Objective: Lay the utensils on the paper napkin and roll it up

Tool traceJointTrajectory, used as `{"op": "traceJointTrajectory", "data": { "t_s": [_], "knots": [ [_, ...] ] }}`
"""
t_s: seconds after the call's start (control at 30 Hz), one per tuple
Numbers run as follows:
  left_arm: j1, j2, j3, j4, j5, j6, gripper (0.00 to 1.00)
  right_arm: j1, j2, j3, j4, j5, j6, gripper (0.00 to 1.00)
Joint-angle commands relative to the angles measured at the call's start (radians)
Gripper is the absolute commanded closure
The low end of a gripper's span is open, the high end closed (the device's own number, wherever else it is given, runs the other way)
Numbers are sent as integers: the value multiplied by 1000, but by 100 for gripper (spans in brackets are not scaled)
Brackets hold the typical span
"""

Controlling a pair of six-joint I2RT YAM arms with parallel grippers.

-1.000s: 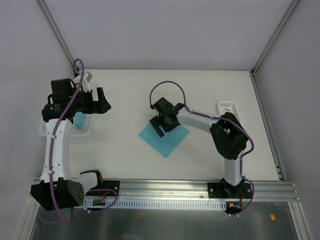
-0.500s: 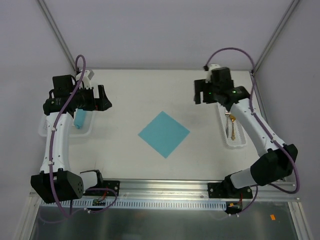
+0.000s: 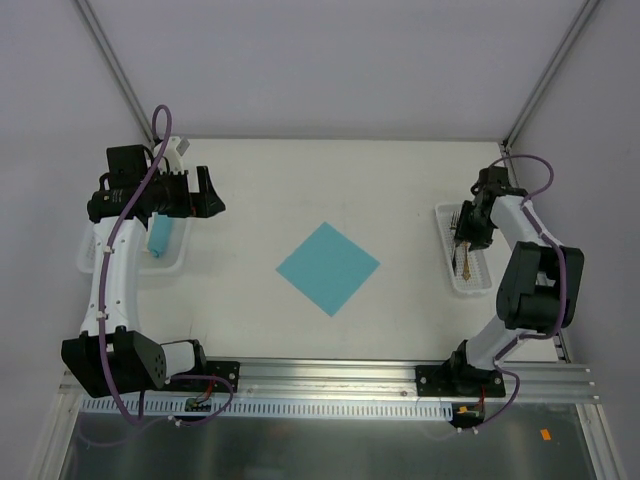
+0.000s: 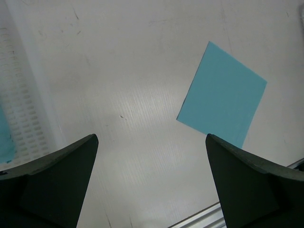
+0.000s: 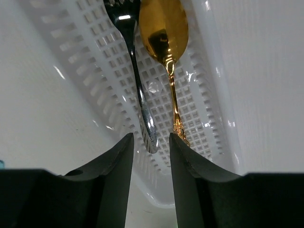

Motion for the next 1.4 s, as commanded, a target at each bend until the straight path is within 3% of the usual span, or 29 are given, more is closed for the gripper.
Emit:
{"op": "traceJointTrajectory", "data": {
  "t_s": [0.0,0.5,0.9,1.07,1.1,1.37],
  "knots": [
    [3,-12,5,2,4,8,1,-6,27,-6,51,8,3,61],
    [3,18,2,1,-9,-3,1,-6,217,129,81,-15,0,68],
    [5,32,8,2,-30,-14,1,-3,282,124,94,-29,2,75],
    [5,40,11,1,-7,-26,1,-3,270,127,81,-36,-6,88],
    [5,40,11,1,-7,-26,1,-2,265,135,69,-38,-8,100],
    [3,27,10,1,0,-28,1,20,167,187,8,-41,-29,100]
  ]
}}
